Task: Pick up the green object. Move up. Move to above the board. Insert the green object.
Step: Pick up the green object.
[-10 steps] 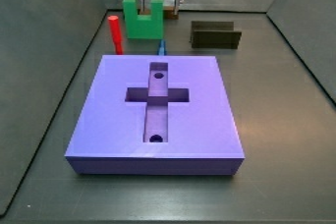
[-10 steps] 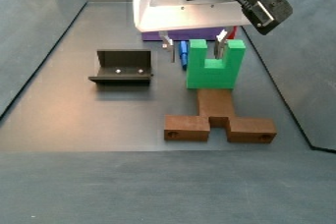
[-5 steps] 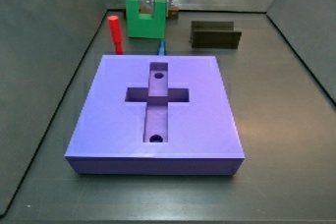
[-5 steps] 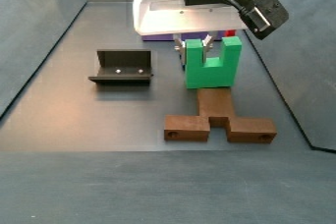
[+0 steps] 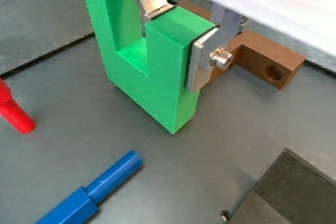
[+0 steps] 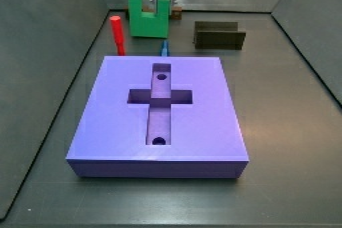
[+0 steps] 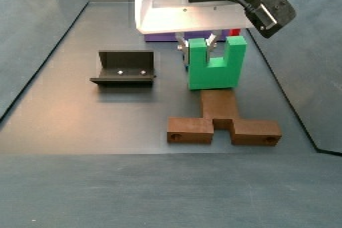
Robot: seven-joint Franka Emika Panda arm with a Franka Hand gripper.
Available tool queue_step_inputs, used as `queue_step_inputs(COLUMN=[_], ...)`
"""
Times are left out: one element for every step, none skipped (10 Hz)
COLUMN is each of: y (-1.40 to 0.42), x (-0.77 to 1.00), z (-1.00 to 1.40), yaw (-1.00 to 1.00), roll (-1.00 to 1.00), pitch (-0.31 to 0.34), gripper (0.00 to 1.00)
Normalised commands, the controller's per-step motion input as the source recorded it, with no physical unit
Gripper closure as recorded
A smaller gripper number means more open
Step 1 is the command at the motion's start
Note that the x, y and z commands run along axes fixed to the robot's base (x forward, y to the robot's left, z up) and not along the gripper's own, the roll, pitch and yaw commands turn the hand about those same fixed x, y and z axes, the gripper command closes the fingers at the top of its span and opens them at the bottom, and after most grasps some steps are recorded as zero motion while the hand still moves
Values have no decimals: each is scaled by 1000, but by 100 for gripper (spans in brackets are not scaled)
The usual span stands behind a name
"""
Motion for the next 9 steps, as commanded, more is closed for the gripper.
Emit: queue_step_inputs(y=[0,0,0,0,0,0,0,0,0], x=[0,0,0,0,0,0,0,0,0], z=[0,0,0,0,0,0,0,0,0], yaw=[0,0,0,0,0,0,0,0,0], roll=[0,0,0,0,0,0,0,0,0], pitch=[0,0,0,0,0,0,0,0,0], gripper=[100,100,100,100,100,100,100,100,100])
